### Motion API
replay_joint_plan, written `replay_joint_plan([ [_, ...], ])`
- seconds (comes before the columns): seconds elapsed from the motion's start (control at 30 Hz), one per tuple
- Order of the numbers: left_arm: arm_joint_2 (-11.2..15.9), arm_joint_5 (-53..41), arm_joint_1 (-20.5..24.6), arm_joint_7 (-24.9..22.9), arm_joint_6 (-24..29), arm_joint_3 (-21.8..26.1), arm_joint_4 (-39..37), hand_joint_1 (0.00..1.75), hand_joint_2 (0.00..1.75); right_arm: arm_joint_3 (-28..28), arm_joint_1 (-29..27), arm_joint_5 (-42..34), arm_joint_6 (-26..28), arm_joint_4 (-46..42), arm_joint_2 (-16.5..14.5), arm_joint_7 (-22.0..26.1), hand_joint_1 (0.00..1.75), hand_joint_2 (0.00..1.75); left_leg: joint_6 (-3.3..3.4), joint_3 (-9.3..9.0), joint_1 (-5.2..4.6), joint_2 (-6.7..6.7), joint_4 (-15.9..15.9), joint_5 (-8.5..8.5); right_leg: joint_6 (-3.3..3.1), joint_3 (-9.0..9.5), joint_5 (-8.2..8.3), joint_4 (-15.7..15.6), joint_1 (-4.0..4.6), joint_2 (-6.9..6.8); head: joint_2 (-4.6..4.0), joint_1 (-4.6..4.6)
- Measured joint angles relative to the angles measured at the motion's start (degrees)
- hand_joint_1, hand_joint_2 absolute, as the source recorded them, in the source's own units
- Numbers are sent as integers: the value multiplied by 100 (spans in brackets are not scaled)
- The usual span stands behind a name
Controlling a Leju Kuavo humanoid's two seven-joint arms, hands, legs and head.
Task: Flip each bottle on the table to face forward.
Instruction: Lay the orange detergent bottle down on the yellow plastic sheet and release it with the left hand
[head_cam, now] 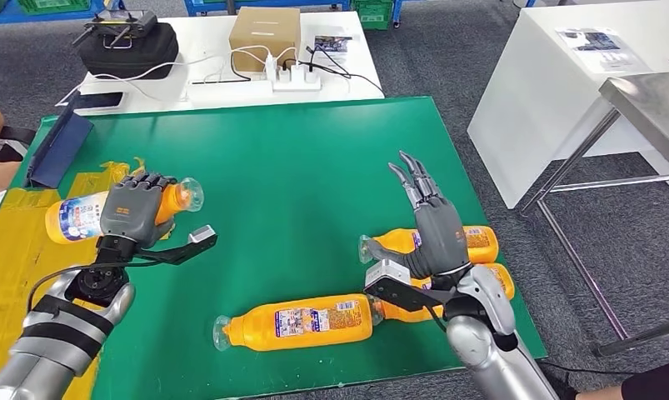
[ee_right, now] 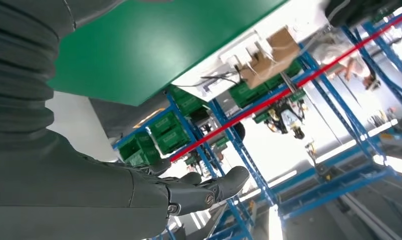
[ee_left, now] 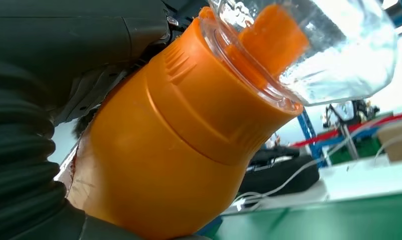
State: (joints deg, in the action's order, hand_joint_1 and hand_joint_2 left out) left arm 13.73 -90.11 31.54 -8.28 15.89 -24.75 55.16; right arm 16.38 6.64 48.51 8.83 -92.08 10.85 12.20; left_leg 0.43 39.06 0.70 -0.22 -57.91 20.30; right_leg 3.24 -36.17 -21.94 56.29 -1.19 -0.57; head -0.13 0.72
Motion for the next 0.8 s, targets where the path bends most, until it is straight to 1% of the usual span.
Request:
replay_joint_plan([
  [0.13,-10,9,265,-29,-91,-95,-726,175,175,17,244,308,-276,373,360,-245,0,175,0,4,1,0,0,0,0,-2,-1,0,0,0,0,0],
  [0.17,-24,16,340,-23,-80,-109,-971,137,175,19,339,425,-303,541,477,-311,0,175,1,5,0,0,0,-1,0,-2,-1,0,0,0,0,0],
  [0.27,-101,58,514,-17,-31,-123,-1637,6,175,15,633,579,-393,1094,751,-385,0,175,6,6,-1,-1,0,-5,4,-1,2,-1,-1,0,0,0],
  [0.3,-138,71,557,-30,-1,-123,-1820,0,175,15,723,577,-435,1266,814,-376,0,175,9,8,-2,-2,-1,-8,6,-2,4,-1,-1,-1,0,0],
  [0.4,-276,115,671,-103,165,-100,-2270,0,175,27,998,621,-482,1832,951,-359,0,175,15,15,-2,-8,-2,-14,12,-2,7,-1,-2,-4,0,0],
  [0.5,-412,178,769,-188,295,-25,-2565,0,175,52,1233,681,-500,2398,1041,-348,0,175,16,18,-3,-10,-2,-14,14,-2,9,0,-1,-4,0,0],
  [0.63,-521,183,890,-261,350,75,-2759,0,175,90,1411,671,-587,2947,1153,-276,0,175,16,20,-2,-11,-2,-14,14,-2,9,0,-1,-5,0,-1],
  [0.8,-601,203,978,-264,349,149,-2892,0,175,124,1537,645,-680,3327,1234,-221,0,175,15,21,-2,-9,-2,-14,14,-5,8,1,0,-5,0,0],
])
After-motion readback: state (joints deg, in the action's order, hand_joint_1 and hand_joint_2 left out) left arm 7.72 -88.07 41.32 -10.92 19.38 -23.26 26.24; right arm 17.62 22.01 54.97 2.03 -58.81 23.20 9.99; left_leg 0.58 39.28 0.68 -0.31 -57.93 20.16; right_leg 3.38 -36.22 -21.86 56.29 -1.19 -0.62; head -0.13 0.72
